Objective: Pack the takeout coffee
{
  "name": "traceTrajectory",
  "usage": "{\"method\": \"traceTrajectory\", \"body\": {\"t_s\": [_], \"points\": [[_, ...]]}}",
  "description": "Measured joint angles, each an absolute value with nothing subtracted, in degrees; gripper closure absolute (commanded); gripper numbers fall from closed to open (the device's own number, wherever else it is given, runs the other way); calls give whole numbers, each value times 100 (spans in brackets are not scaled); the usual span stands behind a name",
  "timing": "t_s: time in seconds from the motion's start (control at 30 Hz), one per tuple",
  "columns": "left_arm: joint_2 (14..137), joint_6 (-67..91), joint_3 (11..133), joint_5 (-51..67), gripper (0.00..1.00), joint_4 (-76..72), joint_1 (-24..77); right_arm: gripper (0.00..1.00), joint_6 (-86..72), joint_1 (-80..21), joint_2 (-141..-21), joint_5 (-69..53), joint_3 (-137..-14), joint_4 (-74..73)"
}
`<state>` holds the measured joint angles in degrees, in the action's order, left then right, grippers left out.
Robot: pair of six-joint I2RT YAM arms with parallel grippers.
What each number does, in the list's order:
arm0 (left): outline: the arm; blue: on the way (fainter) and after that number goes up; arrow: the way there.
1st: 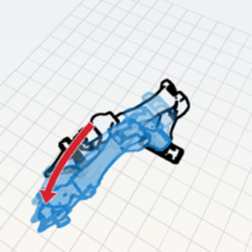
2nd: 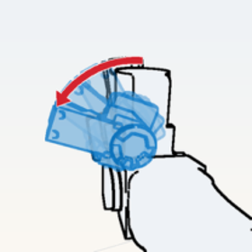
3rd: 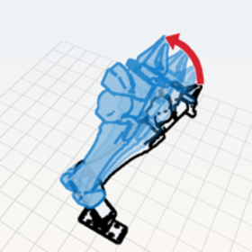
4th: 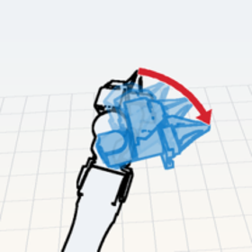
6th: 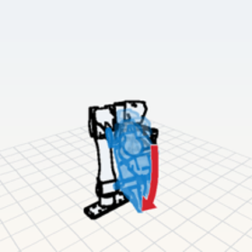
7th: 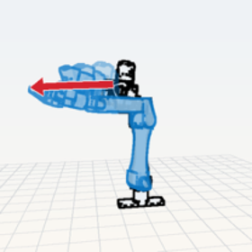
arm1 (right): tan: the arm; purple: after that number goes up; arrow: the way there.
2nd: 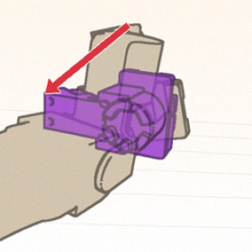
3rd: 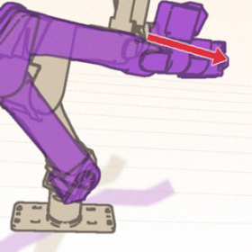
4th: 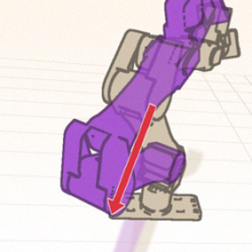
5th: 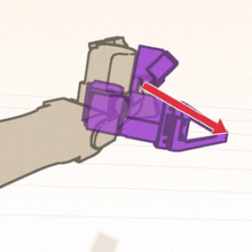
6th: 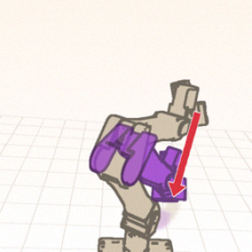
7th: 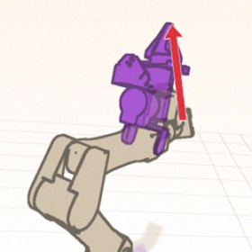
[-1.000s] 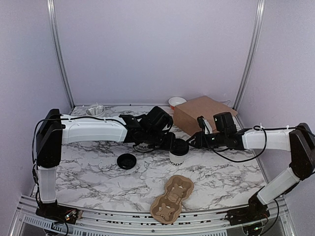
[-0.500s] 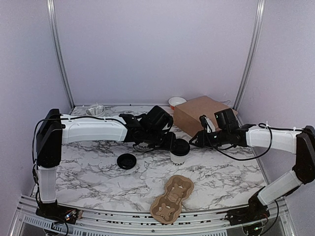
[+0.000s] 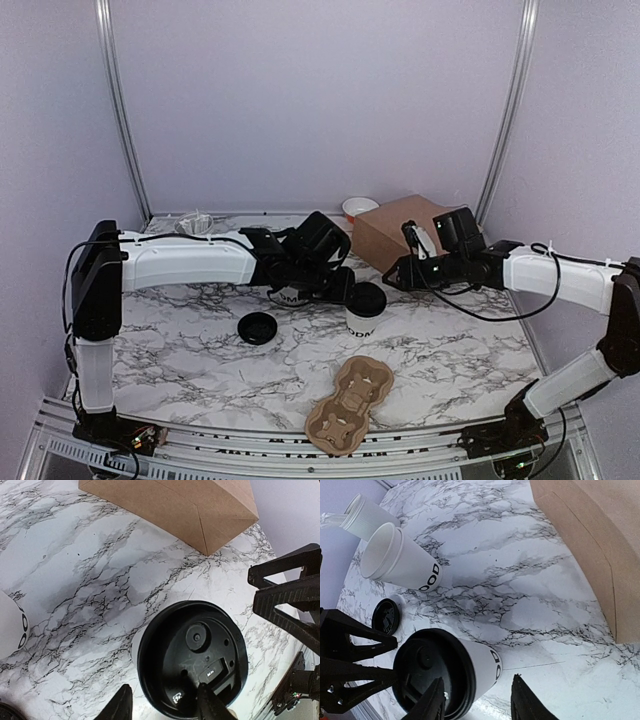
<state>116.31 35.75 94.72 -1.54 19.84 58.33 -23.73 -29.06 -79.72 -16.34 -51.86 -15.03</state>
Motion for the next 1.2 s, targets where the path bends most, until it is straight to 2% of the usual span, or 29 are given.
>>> {"method": "traceTrajectory", "body": {"t_s": [0.63, 1.2], "points": [[11177, 4228, 8606, 261, 59, 1667, 5817, 57, -1863, -3433, -8055, -1090, -5387, -1833], [11301, 4523, 8573, 534, 60, 1304, 5802, 57, -1839, -3529, -8191, -1015, -5384, -1848]]}}
